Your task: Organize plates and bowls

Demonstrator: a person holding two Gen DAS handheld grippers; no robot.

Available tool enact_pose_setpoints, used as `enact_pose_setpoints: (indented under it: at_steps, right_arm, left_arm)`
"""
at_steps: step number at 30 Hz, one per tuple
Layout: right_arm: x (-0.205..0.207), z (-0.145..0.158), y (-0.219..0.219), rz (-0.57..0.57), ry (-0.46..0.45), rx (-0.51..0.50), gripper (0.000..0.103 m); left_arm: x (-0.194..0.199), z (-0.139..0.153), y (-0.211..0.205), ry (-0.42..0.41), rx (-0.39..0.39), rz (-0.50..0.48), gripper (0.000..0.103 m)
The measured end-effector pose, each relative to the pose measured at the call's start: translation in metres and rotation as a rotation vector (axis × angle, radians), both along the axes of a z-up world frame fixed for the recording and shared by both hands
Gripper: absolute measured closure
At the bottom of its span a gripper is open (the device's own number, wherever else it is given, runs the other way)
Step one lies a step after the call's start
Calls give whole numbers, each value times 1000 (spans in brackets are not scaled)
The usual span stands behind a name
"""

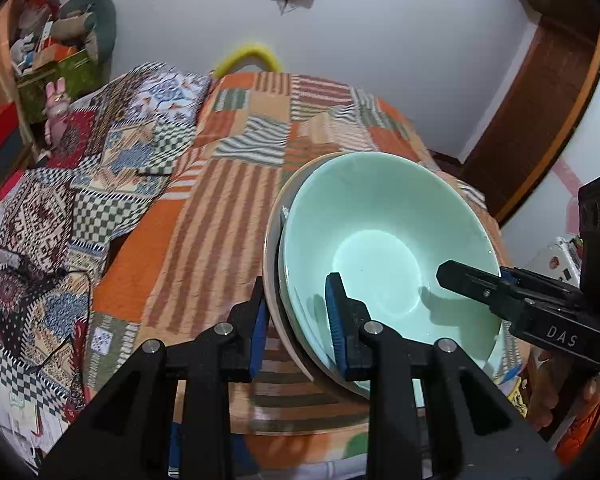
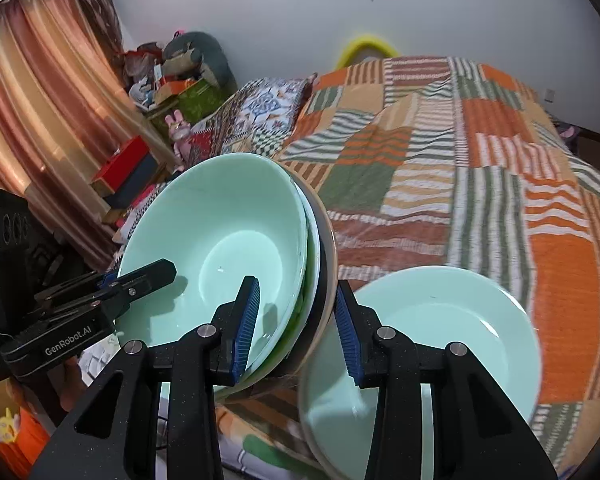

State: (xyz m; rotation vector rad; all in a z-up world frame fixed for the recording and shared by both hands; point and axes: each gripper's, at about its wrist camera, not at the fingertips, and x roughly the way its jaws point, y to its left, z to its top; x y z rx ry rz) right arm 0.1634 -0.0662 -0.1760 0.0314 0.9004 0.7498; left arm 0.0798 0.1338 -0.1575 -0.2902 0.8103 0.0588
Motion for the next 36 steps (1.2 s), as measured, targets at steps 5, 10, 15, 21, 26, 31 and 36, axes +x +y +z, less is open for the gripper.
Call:
enact_pose_setpoints:
  at_steps: [5, 10, 15, 21, 26, 31, 36]
  right_arm:
    - [-1, 6, -25, -46, -14, 8, 68]
    - [-6, 7, -51, -98, -17, 15, 68]
    - [-11, 4, -73, -137, -1, 11, 68]
    - [-14, -6, -95, -180, 28, -2, 68]
    - [-15, -15, -105, -202, 58, -15, 68]
    - [-16, -24, -114, -219, 88, -16, 68]
    - [-13, -31, -117, -228, 104, -26, 68]
  left_arm:
    - [4, 11, -28, -16, 8, -55, 76]
    - [8, 15, -54, -18, 16, -113, 76]
    - [12, 11, -76, -2, 21, -162, 76]
    - [20, -2, -100, 41, 22, -217, 76]
    - [25, -12, -112, 70, 26, -249, 76]
    - [30, -21, -120, 94, 25, -270, 76]
    - [36, -34, -124, 137, 11, -280, 76]
